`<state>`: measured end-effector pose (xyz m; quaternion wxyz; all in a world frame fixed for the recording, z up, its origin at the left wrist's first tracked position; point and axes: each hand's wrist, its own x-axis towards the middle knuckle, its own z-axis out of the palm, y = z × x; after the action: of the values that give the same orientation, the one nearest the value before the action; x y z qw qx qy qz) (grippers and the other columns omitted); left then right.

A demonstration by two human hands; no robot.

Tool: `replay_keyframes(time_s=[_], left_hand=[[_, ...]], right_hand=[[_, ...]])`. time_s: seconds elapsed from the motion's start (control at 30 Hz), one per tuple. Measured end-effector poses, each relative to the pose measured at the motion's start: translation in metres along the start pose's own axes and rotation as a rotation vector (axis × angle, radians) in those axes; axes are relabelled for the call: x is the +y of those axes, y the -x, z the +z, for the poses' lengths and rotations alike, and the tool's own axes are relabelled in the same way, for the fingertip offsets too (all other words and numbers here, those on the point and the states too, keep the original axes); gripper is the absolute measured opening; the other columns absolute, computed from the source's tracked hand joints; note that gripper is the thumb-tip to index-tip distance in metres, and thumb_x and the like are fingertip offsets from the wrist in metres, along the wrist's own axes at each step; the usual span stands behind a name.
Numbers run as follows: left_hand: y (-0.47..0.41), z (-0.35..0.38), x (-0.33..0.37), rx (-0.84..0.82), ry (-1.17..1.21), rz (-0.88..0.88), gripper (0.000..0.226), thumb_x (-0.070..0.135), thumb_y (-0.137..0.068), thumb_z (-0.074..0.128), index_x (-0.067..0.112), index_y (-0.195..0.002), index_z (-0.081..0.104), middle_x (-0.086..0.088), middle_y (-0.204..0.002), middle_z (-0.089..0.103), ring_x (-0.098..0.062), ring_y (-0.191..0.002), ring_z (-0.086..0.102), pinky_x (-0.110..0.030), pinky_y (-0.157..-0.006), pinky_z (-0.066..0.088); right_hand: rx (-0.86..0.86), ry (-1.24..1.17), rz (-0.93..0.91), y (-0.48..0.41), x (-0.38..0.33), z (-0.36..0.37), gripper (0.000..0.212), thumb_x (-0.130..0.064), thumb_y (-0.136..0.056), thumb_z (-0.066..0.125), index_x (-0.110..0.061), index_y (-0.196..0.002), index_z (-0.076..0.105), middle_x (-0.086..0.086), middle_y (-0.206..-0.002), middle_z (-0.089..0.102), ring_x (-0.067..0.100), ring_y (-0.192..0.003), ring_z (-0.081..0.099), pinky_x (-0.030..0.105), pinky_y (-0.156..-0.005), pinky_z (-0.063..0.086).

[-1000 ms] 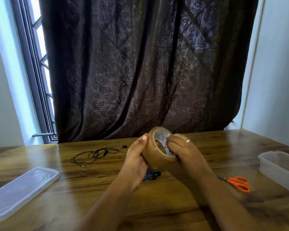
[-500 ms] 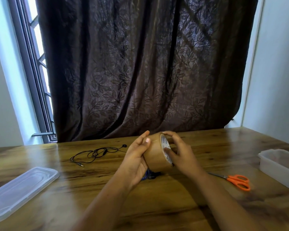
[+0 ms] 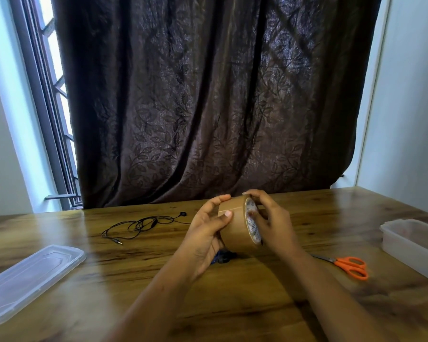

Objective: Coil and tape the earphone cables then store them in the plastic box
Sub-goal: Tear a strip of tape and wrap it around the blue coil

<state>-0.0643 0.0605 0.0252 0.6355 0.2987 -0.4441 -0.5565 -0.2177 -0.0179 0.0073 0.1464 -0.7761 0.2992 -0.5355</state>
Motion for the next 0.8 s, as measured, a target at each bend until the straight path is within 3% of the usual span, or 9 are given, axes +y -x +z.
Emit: replay_keyframes(time_s=[0.1, 0.2, 0.27, 0.5, 0.6, 0.7, 0.8], left_hand=[[0.000, 0.001, -0.001, 0.030, -0.007, -0.008, 0.037, 0.014, -0.082, 0.061, 0.015, -0.119, 0.056, -0.012, -0.105, 0.068, -0.021, -0.084, 0.067, -0.034, -0.063, 0.059], [0.000, -0.002, 0.001, -0.009, -0.050, -0.032, 0.048, 0.021, -0.077, 0.063, 0.008, -0.123, 0.055, -0.014, -0.103, 0.070, -0.019, -0.081, 0.069, -0.031, -0.063, 0.057], [0.000, -0.003, 0.003, -0.055, -0.081, -0.031, 0.048, 0.020, -0.077, 0.062, 0.008, -0.124, 0.056, -0.014, -0.100, 0.071, -0.018, -0.079, 0.070, -0.030, -0.064, 0.057], [0.003, -0.004, 0.000, -0.187, -0.161, -0.039, 0.062, 0.004, -0.080, 0.068, 0.028, -0.134, 0.048, -0.010, -0.124, 0.064, -0.024, -0.110, 0.062, -0.038, -0.090, 0.052], [0.004, -0.004, -0.004, -0.225, -0.224, -0.053, 0.077, -0.001, -0.074, 0.068, 0.037, -0.136, 0.042, -0.013, -0.115, 0.067, -0.027, -0.112, 0.060, -0.045, -0.099, 0.045], [0.003, -0.005, -0.005, -0.234, -0.264, -0.055, 0.082, -0.004, -0.073, 0.071, 0.037, -0.138, 0.040, -0.012, -0.102, 0.070, -0.027, -0.105, 0.063, -0.043, -0.093, 0.050], [0.002, -0.003, -0.002, -0.195, -0.257, -0.059, 0.077, 0.000, -0.073, 0.071, 0.033, -0.137, 0.042, -0.012, -0.107, 0.070, -0.029, -0.107, 0.063, -0.048, -0.094, 0.050]], right_hand=[[-0.016, 0.069, -0.173, 0.002, -0.012, -0.005, 0.035, -0.006, -0.091, 0.049, -0.025, -0.120, 0.056, -0.011, -0.116, 0.058, 0.000, -0.106, 0.055, 0.019, -0.090, 0.048], [-0.041, 0.170, -0.310, 0.006, -0.023, -0.008, 0.029, -0.019, -0.089, 0.042, -0.027, -0.115, 0.051, -0.013, -0.114, 0.052, -0.001, -0.103, 0.053, 0.010, -0.089, 0.043], [0.014, 0.174, -0.274, 0.006, -0.023, -0.009, 0.023, -0.021, -0.090, 0.044, -0.025, -0.112, 0.051, -0.013, -0.107, 0.053, -0.002, -0.097, 0.052, 0.007, -0.085, 0.042], [0.148, 0.165, -0.074, -0.001, -0.011, -0.011, 0.016, -0.009, -0.089, 0.061, -0.014, -0.103, 0.067, -0.009, -0.090, 0.065, -0.002, -0.077, 0.057, 0.001, -0.069, 0.040], [0.145, 0.145, 0.026, -0.004, -0.005, -0.011, 0.015, -0.006, -0.087, 0.063, -0.014, -0.098, 0.070, -0.005, -0.085, 0.068, 0.004, -0.075, 0.060, 0.002, -0.064, 0.039], [0.137, 0.108, -0.001, -0.004, -0.004, -0.012, 0.017, -0.006, -0.086, 0.064, -0.015, -0.099, 0.071, -0.006, -0.089, 0.069, -0.002, -0.080, 0.061, 0.003, -0.068, 0.041], [0.120, 0.168, -0.154, -0.001, -0.007, -0.014, 0.025, -0.011, -0.084, 0.061, -0.014, -0.107, 0.069, -0.005, -0.102, 0.068, -0.007, -0.096, 0.057, 0.003, -0.084, 0.040]])
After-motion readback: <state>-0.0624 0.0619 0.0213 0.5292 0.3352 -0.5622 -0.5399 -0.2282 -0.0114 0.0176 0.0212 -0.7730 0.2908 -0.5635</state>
